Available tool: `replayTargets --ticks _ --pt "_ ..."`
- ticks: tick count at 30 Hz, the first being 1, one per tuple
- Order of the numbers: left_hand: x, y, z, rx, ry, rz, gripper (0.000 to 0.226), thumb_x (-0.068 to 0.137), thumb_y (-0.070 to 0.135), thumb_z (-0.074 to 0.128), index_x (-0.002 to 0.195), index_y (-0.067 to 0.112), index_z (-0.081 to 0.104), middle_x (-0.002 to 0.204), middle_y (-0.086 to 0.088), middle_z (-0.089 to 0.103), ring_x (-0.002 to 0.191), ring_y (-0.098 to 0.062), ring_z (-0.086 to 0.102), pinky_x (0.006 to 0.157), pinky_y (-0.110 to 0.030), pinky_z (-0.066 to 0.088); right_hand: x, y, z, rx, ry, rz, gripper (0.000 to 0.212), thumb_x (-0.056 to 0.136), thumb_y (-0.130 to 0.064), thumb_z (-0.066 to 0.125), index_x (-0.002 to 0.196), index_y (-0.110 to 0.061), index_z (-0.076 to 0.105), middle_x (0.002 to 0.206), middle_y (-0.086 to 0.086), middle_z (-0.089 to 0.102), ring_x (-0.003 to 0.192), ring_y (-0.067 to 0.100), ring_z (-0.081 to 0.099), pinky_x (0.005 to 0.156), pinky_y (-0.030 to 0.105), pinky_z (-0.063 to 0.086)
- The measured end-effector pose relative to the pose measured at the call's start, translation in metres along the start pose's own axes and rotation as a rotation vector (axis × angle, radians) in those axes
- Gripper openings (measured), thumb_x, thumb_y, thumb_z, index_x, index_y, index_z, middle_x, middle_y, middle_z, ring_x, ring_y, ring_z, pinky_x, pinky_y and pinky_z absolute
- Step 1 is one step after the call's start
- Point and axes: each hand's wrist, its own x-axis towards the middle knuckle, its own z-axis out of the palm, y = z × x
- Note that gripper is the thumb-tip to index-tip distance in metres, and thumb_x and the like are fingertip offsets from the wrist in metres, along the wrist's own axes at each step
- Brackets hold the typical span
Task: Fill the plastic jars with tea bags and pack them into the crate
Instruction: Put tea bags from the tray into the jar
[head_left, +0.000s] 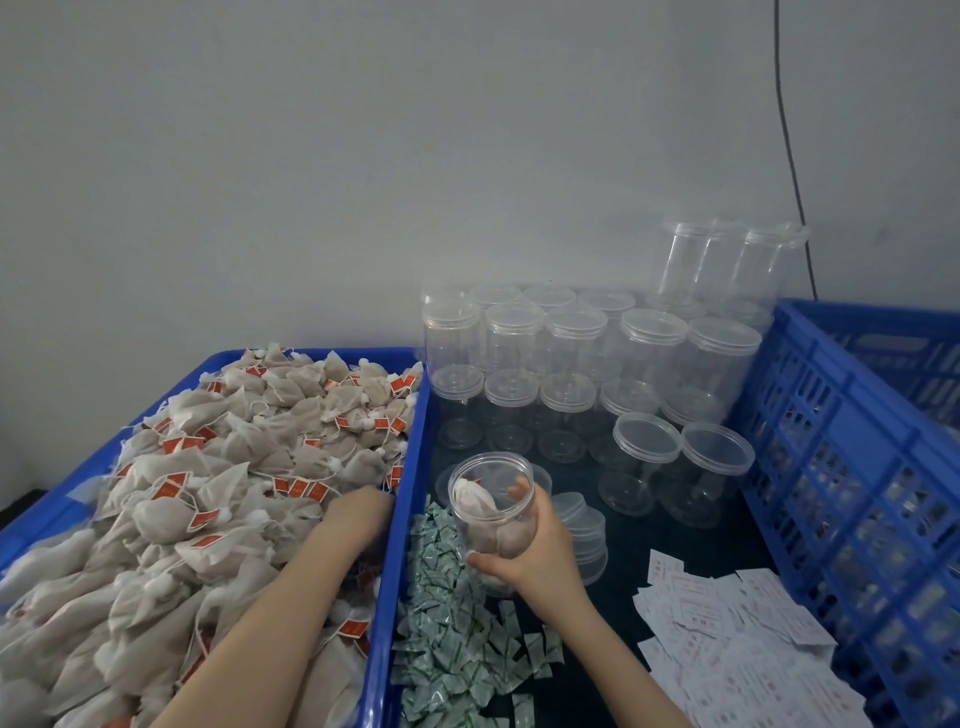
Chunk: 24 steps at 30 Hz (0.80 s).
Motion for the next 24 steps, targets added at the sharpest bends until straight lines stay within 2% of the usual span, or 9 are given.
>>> replayTargets --ticks 3,7,9,11,14,16,18,21,24 --pt "0.000 -0.005 -0.012 -0.162 0.172 -0.055 0.022 0.092 0.011 0.051 0.114 0.015 0.054 0.114 -0.004 0.057 0.096 -0.021 0.060 0.076 -0.032 0.050 0.000 0.001 0.000 0.008 -0.005 0.010 0.081 0.057 -0.024 0.094 0.116 -0.045 0.044 0.118 -0.021 0.055 0.106 -0.016 0.052 0.079 0.002 0.042" --pt "-0.015 -0.011 -0.036 -0.294 0.573 -0.134 0.007 0.096 0.016 0.051 0.102 0.014 0.050 0.078 0.001 0.060 0.063 -0.014 0.056 0.049 -0.021 0.036 -0.001 0.002 0.002 0.015 -0.011 0.017 0.079 0.057 -0.025 0.095 0.115 -0.045 0.045 0.120 -0.019 0.056 0.108 -0.008 0.053 0.079 0.004 0.043" --pt "-0.026 -0.006 -0.044 -0.479 0.842 -0.035 0.013 0.094 0.018 0.056 0.106 0.013 0.053 0.078 0.006 0.059 0.061 -0.010 0.056 0.050 -0.017 0.037 -0.001 0.002 0.003 0.011 -0.018 0.016 0.078 0.056 -0.027 0.094 0.113 -0.047 0.045 0.119 -0.020 0.056 0.108 -0.011 0.052 0.078 0.003 0.043" --pt "-0.037 0.008 -0.051 -0.697 0.989 0.121 0.020 0.091 0.016 0.061 0.110 0.014 0.055 0.086 0.012 0.060 0.068 -0.001 0.058 0.057 -0.011 0.042 -0.002 0.002 0.004 0.015 -0.024 0.014 0.079 0.056 -0.028 0.093 0.113 -0.050 0.044 0.120 -0.021 0.055 0.108 -0.014 0.051 0.079 0.003 0.043" --pt "-0.050 0.032 -0.056 -0.929 0.963 0.327 0.034 0.088 0.012 0.065 0.114 0.027 0.049 0.093 0.024 0.060 0.081 0.010 0.061 0.066 -0.006 0.048 -0.002 0.002 0.006 0.012 -0.021 0.012 0.080 0.054 -0.031 0.093 0.114 -0.050 0.043 0.120 -0.020 0.055 0.110 -0.009 0.052 0.084 0.007 0.043" --pt "-0.053 0.044 -0.053 -0.954 0.873 0.419 0.042 0.086 0.011 0.065 0.113 0.033 0.043 0.088 0.026 0.061 0.084 0.013 0.061 0.069 -0.004 0.047 -0.002 0.002 0.007 0.017 -0.016 0.014 0.080 0.051 -0.037 0.091 0.115 -0.047 0.044 0.121 -0.019 0.056 0.113 -0.005 0.053 0.087 0.011 0.043" --pt "-0.052 0.050 -0.047 -0.838 0.734 0.478 0.040 0.087 0.015 0.065 0.113 0.034 0.042 0.085 0.025 0.062 0.084 0.012 0.062 0.071 -0.008 0.049 -0.002 0.002 0.007 0.030 -0.010 0.022 0.081 0.046 -0.044 0.087 0.117 -0.044 0.047 0.119 -0.017 0.058 0.111 -0.003 0.055 0.086 0.013 0.044" --pt "-0.048 0.053 -0.041 -0.526 0.547 0.548 0.024 0.090 0.021 0.061 0.113 0.029 0.059 0.103 0.017 0.066 0.098 0.002 0.058 0.087 -0.025 0.050 -0.002 0.003 0.005 0.034 -0.012 0.018 0.077 0.047 -0.042 0.086 0.115 -0.045 0.050 0.112 -0.016 0.064 0.103 -0.004 0.060 0.078 0.014 0.049" --pt "-0.046 0.051 -0.039 -0.469 0.528 0.560 0.024 0.092 0.024 0.058 0.113 0.030 0.067 0.110 0.015 0.066 0.107 0.001 0.053 0.093 -0.023 0.045 -0.006 0.004 0.005 0.023 -0.004 0.005 0.070 0.049 -0.037 0.087 0.106 -0.054 0.049 0.104 -0.018 0.066 0.095 -0.003 0.064 0.071 0.012 0.050"
